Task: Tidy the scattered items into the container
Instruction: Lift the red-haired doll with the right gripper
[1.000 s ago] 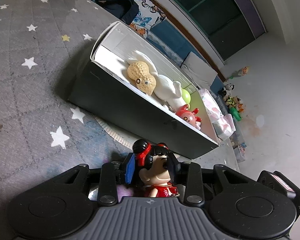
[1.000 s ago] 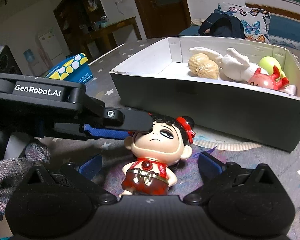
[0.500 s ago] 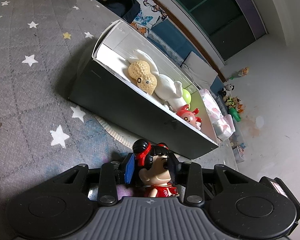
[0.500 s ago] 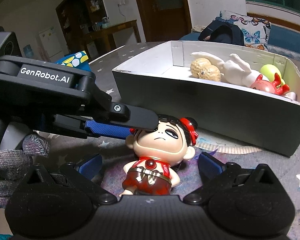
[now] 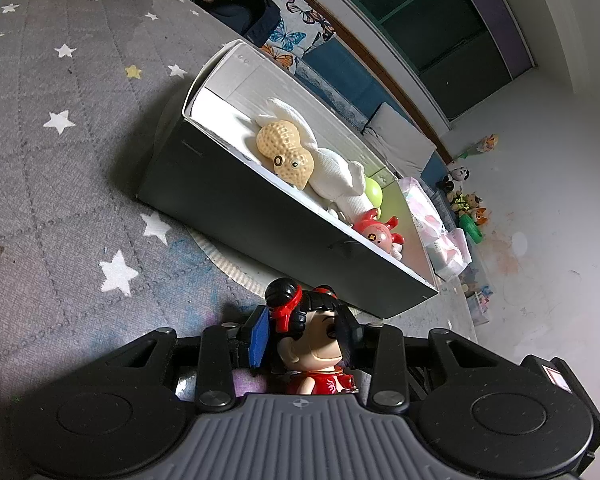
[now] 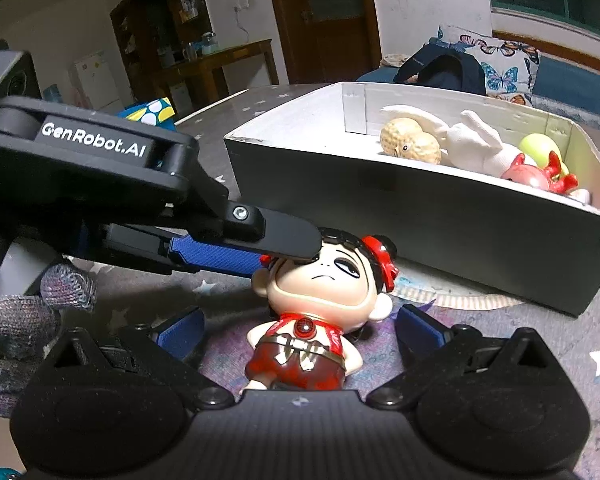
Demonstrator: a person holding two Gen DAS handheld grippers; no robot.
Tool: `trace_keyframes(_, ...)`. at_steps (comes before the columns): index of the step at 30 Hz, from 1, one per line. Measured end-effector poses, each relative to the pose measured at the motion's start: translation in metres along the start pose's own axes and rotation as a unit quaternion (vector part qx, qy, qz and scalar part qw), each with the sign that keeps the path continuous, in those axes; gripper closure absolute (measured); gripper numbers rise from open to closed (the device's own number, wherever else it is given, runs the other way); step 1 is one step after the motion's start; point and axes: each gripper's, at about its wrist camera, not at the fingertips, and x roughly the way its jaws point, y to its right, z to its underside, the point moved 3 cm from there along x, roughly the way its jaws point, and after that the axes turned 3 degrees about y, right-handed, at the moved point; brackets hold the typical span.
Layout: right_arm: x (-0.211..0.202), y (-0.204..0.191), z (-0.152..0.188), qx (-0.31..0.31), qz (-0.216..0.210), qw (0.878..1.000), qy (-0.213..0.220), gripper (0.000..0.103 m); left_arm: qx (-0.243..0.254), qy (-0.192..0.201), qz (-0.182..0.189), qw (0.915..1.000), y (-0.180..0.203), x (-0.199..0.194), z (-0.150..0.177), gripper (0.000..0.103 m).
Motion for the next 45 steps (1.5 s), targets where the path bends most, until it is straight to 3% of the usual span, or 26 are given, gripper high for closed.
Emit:
trace_keyframes(14, 0.005, 0.006, -0.008, 0.008, 0.009, 1.0, -0.004, 0.002, 0.006, -0.003, -0.004, 1.0, 0.001, -0.001, -0.001, 0.064)
trace_keyframes(21, 0.006, 0.009, -0.011, 0.014, 0.015, 1.0, 0.0, 0.01, 0.006, -0.005, -0.005, 1.0, 0.002, -0.001, -0.001, 0.064)
trace_keyframes(29, 0.004, 0.014, -0.012, 0.022, 0.015, 1.0, 0.004, 0.024, 0.004, -0.007, -0.006, 1.0, 0.001, 0.0, -0.003, 0.064)
trace_keyframes(31, 0.003, 0.013, -0.013, 0.02, 0.008, 1.0, 0.004, 0.032, 0.003, -0.007, -0.005, 1.0, 0.002, 0.0, -0.003, 0.064)
trace_keyframes(45, -0.009, 0.003, -0.01, 0.006, 0.014, 1.0, 0.012, 0.033, -0.008, -0.01, 0.008, 0.9999, 0.005, -0.007, 0.0, 0.066)
